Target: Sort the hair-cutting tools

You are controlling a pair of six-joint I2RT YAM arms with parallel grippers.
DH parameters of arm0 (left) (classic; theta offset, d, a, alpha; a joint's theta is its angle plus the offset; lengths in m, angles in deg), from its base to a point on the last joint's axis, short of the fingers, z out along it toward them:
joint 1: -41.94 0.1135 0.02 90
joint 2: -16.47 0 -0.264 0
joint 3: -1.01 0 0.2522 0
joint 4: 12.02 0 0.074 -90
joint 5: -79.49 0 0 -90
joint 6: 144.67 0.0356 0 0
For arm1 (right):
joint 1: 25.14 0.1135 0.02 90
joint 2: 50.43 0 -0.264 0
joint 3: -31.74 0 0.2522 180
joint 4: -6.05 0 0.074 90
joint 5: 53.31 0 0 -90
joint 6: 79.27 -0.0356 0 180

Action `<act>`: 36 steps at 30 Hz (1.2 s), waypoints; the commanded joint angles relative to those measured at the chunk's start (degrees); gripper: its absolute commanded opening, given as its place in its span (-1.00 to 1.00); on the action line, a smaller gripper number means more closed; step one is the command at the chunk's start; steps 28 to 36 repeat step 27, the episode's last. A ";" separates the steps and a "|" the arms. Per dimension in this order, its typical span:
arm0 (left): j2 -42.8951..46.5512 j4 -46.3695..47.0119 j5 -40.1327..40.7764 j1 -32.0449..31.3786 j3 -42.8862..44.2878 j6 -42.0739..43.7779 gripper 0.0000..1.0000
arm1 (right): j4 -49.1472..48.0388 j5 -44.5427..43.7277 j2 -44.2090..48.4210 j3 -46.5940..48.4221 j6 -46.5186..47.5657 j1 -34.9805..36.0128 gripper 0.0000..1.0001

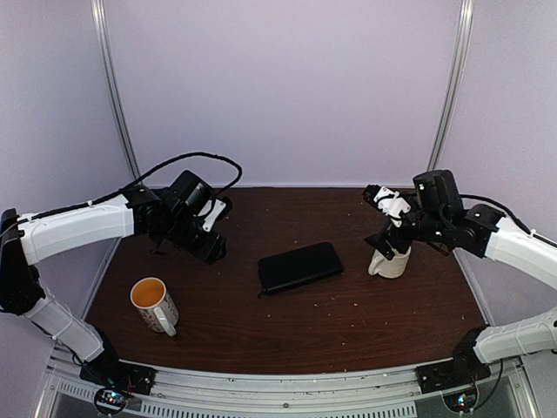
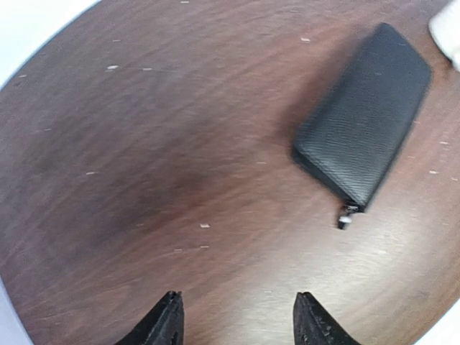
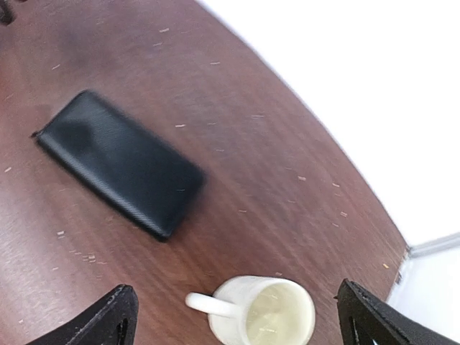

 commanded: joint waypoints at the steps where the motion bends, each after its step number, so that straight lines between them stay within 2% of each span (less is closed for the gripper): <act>1: 0.89 -0.39 5.67 1.45 1.46 2.47 0.13 | -7.75 2.01 3.98 -3.20 -7.17 -7.59 1.00; 4: 0.81 0.66 7.89 2.16 1.54 3.60 0.21 | -11.34 11.18 7.12 -5.26 -10.74 -13.62 1.00; 8: 1.20 1.54 10.23 3.91 2.44 4.32 0.29 | -11.15 11.24 9.67 -5.97 -10.04 -15.60 1.00; 11: 3.31 1.89 13.47 5.68 3.87 4.96 0.40 | -13.18 6.88 10.66 -4.95 -16.08 -15.91 1.00; 12: 4.64 2.36 14.48 6.32 4.26 5.17 0.46 | -14.38 4.27 11.07 -4.51 -18.26 -15.92 1.00; 13: 6.04 3.16 15.46 6.94 4.41 5.39 0.61 | -15.44 1.31 11.41 -3.82 -20.39 -15.88 1.00; 14: 7.88 4.40 17.12 7.31 4.14 5.59 0.89 | -15.65 -1.19 11.63 -2.63 -21.46 -15.89 1.00; 15: 9.68 5.78 19.29 7.45 3.64 5.68 0.95 | -15.26 -3.12 11.74 -1.22 -21.98 -15.93 1.00; 20: 16.85 8.75 32.26 9.56 2.47 2.81 0.96 | -12.37 -6.57 12.96 4.37 -20.95 -15.98 1.00; 23: 18.24 9.03 32.16 12.33 1.90 2.80 0.96 | -10.62 -7.29 13.78 5.46 -21.03 -15.93 1.00; 27: 22.53 18.59 30.94 14.14 -6.09 4.52 0.96 | -10.68 -6.52 14.28 4.55 -20.97 -16.61 1.00; 36: 22.53 18.59 30.94 14.14 -6.09 4.52 0.96 | -10.68 -6.52 14.28 4.55 -20.97 -16.61 1.00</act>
